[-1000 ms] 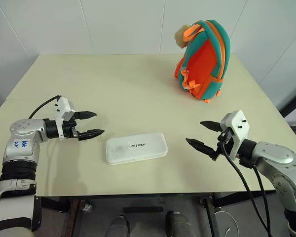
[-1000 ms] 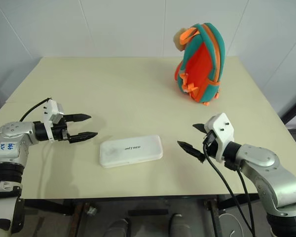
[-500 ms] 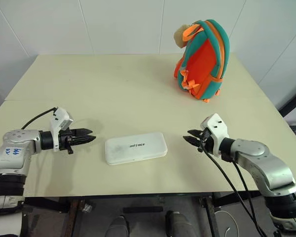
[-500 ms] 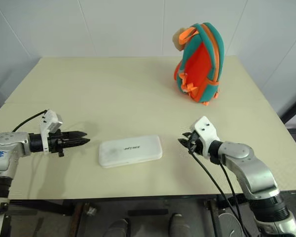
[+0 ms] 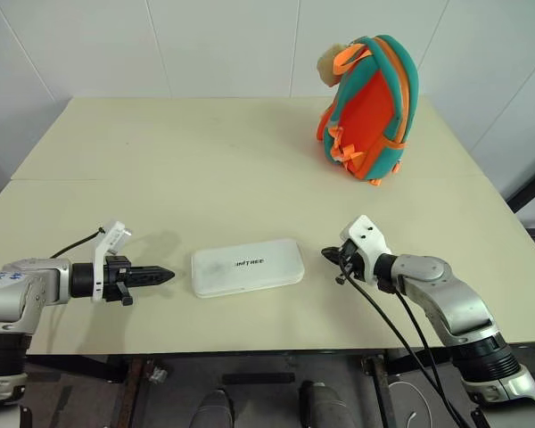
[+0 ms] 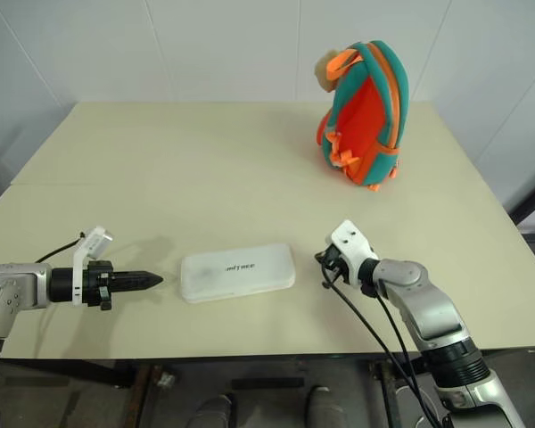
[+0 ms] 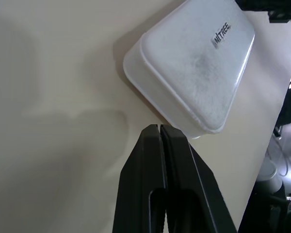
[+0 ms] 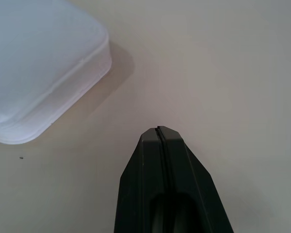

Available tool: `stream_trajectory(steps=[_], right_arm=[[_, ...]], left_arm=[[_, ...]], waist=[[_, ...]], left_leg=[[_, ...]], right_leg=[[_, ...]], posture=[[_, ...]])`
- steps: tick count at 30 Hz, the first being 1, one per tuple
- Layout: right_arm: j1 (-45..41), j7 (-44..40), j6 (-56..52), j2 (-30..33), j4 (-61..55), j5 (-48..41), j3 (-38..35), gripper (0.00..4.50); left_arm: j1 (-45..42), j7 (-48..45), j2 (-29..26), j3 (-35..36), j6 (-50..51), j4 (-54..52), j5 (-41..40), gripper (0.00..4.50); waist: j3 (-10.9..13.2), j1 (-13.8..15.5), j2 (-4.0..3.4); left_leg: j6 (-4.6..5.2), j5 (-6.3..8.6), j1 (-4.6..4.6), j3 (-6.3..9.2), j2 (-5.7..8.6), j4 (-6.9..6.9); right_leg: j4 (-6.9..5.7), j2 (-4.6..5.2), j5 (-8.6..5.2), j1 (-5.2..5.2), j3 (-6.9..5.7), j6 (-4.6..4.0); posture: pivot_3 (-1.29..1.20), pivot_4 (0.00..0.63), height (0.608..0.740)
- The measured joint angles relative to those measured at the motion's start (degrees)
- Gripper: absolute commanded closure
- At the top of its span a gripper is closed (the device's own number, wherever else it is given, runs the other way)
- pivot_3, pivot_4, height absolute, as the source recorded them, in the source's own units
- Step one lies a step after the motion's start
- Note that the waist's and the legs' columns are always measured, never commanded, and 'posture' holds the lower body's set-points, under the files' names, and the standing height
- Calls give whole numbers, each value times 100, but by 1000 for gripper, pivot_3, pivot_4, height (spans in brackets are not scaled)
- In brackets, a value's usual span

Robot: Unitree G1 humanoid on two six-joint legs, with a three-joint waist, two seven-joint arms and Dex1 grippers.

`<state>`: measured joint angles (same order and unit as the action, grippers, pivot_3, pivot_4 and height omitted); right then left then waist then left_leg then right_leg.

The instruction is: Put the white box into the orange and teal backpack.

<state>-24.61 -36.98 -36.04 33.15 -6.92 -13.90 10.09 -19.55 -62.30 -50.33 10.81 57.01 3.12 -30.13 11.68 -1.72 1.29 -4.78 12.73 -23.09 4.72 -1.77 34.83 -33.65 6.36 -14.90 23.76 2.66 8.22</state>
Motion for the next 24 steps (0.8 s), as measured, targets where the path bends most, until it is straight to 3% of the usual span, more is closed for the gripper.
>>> stream_trajectory(steps=[9, 24], right_arm=[[-36, -316, -271, -92, -350, -54, 155, 4500], [107, -539, -1017, 27, -1082, -345, 105, 4500]], left_arm=[[31, 160, 669, 27, -731, 218, -19, 4434], [-328, 58, 753, -494, -1176, 875, 183, 4434]], waist=[[0, 6, 0], [0, 23, 1]], left_leg=[[0, 0, 0, 0, 0, 2], [0, 0, 0, 0, 0, 8]], right_leg=[[-1, 0, 0, -1, 0, 0], [0, 2, 1, -3, 0, 0]], posture=[[0, 150, 740], [0, 150, 740]])
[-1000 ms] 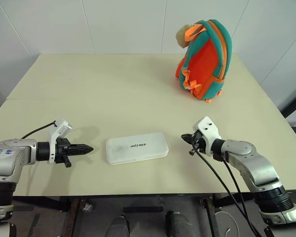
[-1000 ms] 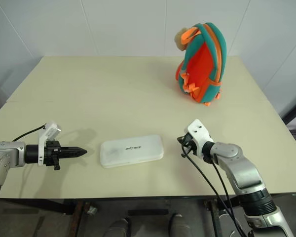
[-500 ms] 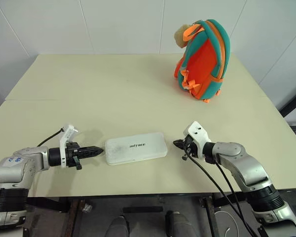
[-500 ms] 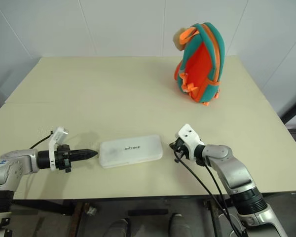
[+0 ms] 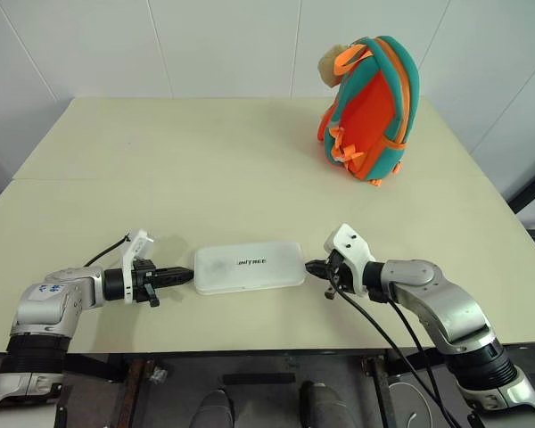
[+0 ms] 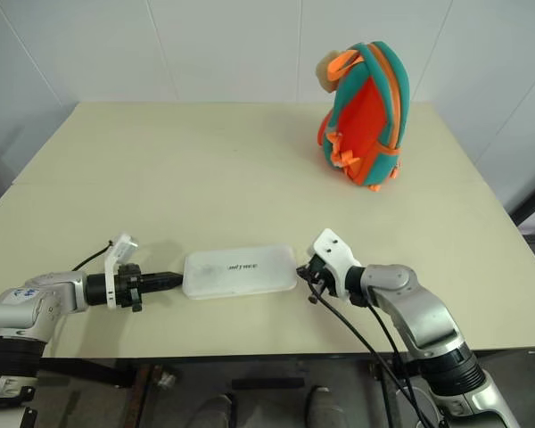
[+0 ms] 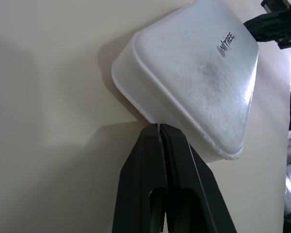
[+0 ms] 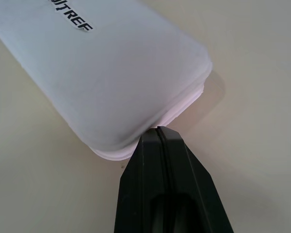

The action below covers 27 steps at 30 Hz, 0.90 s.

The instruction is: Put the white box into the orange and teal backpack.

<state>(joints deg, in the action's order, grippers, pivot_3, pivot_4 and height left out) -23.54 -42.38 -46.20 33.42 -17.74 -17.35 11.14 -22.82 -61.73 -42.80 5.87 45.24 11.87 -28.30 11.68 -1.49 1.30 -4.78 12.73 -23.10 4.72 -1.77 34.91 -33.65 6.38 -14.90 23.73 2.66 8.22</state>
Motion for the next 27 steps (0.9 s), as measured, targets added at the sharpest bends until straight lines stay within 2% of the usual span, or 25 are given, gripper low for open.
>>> stream_trajectory(steps=[8, 14, 27], right_arm=[[147, -271, -550, 349, -420, -302, -63, 4500], [157, -301, -619, 552, -435, -309, -149, 4500], [197, -311, -611, 656, -443, -358, -192, 4500]], left_arm=[[-256, -8, 82, -205, -23, 59, 170, 4434], [-328, -178, 14, -490, 78, -55, 174, 4434], [-331, -231, -145, -644, 376, -267, 172, 4434]], waist=[[0, -14, 0], [0, -9, 0], [0, -9, 1]], left_leg=[[0, 0, -1, 0, 0, 0], [-1, 1, -1, 0, 0, 0], [-1, 2, -2, 0, 0, 0]], right_leg=[[3, 0, 0, 0, 0, 0], [9, 0, 0, -1, 0, 0], [12, 1, 0, -1, 0, 0]], posture=[[0, 150, 740], [0, 150, 740], [0, 150, 740]])
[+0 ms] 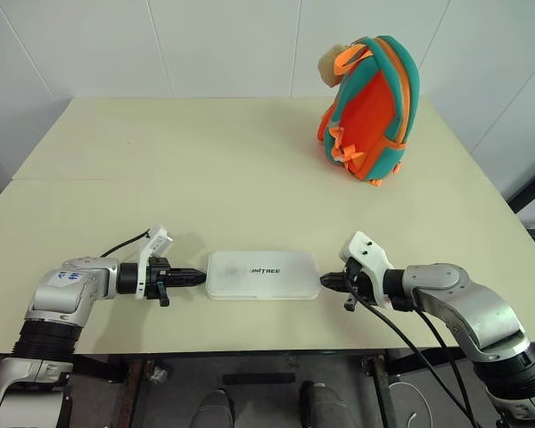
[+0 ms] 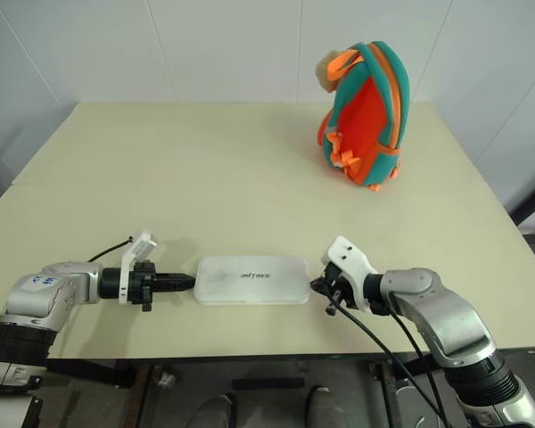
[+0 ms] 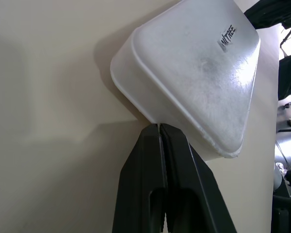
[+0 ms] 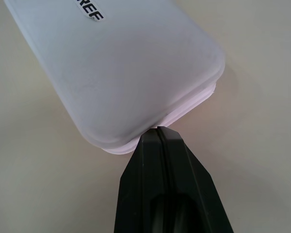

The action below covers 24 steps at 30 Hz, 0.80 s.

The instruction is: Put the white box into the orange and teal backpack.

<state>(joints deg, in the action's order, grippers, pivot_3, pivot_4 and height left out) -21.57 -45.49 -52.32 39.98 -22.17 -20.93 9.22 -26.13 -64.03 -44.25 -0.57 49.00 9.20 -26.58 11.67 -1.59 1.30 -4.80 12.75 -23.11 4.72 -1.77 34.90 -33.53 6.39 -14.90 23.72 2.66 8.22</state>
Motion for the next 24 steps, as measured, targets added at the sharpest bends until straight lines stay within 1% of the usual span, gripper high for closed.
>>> stream_trajectory(steps=[4, 9, 12, 16, 19, 21, 23, 24], right_arm=[[60, -36, 122, 120, 0, -45, -83, 4500], [82, -54, 359, 380, 24, -44, -306, 4500], [61, -54, 454, 416, 101, -44, -345, 3971], [22, -52, 574, 482, 250, -20, -423, 2582], [-36, -43, 724, 482, 355, 66, -429, 1572], [-35, -23, 744, 482, 426, 84, -429, 849], [-33, 0, 750, 481, 440, 121, -429, 229], [-33, 10, 756, 478, 440, 134, -429, 0]], left_arm=[[7, 16, -115, -56, 313, -139, -16, 4434], [4, 90, -217, 62, 601, -183, -62, 4434], [-33, 187, -213, 158, 652, -177, -83, 3889], [-296, 424, -81, 526, 1005, -174, -346, 2615], [-546, 554, 53, 914, 1482, -163, -738, 1676], [-602, 573, 58, 1050, 1865, -143, -972, 991], [-670, 570, 61, 1143, 2289, -47, -1210, 410], [-704, 569, 61, 1172, 2487, 26, -1313, 56]], waist=[[1, -1, 1], [1, -1, 2], [2, -4, 2], [2, -1, 4], [2, -1, 4], [2, -4, 4], [3, -16, 4], [3, -17, 4]], left_leg=[[0, 0, -4, 0, 0, 0], [0, 1, -4, 0, 0, 0], [0, 1, -4, 0, 0, 0], [0, 1, -4, 0, 0, 0], [0, 1, -4, 0, 0, 0], [0, 2, -4, 0, 0, 0], [0, 2, -3, 0, 0, -1], [0, 2, -3, 0, 0, -1]], right_leg=[[3, 0, 0, 1, 0, 0], [4, 0, 0, 1, 0, 0], [4, 0, 0, 1, 0, 0], [4, 0, 0, 1, -1, 0], [3, 0, 0, 1, -1, 1], [2, -1, -2, 1, 0, 3], [-1, -1, -2, 2, 0, 4], [-2, -2, -3, 2, 0, 5]], posture=[[0, 150, 740], [0, 150, 740], [0, 150, 740], [0, 150, 740], [0, 150, 740], [0, 150, 740], [0, 150, 740], [0, 150, 740]])
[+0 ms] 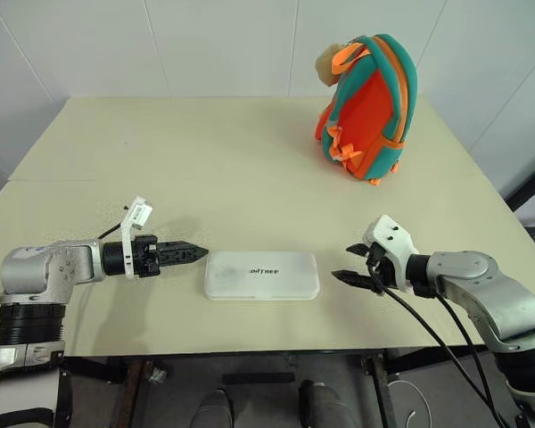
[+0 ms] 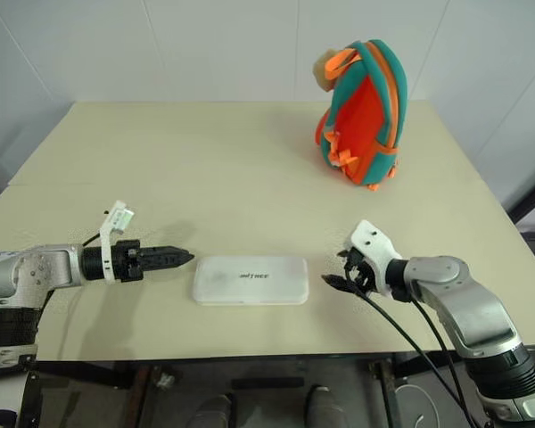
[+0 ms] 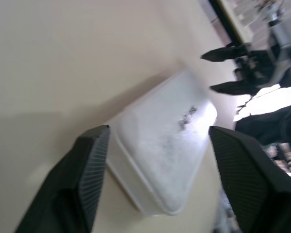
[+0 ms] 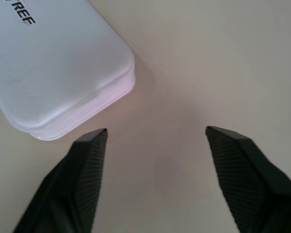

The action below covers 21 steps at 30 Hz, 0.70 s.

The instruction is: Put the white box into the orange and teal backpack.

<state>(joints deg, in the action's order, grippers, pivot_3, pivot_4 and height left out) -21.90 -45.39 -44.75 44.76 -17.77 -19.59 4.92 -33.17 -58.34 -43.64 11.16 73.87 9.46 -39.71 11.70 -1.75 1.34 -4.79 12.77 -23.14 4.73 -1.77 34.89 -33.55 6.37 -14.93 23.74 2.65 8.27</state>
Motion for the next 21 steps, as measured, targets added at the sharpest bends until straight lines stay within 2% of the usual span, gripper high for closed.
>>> stream_trajectory(steps=[8, 21], right_arm=[[17, 91, 101, -80, 0, 51, 0, 0], [33, 312, 121, -310, 19, 110, 11, 0]], left_arm=[[-542, 190, -43, 235, 1658, 1021, -379, 21], [-990, 374, -131, -556, 1852, 2286, -345, 21]], waist=[[4, 7, 7], [7, 15, 12]], left_leg=[[0, 0, 1, 1, 1, 6], [-2, 0, 1, 0, 1, 4]], right_leg=[[-3, 1, 0, -2, 0, 0], [-6, 1, 0, 1, -1, 0]], posture=[[0, 150, 740], [0, 150, 740]])
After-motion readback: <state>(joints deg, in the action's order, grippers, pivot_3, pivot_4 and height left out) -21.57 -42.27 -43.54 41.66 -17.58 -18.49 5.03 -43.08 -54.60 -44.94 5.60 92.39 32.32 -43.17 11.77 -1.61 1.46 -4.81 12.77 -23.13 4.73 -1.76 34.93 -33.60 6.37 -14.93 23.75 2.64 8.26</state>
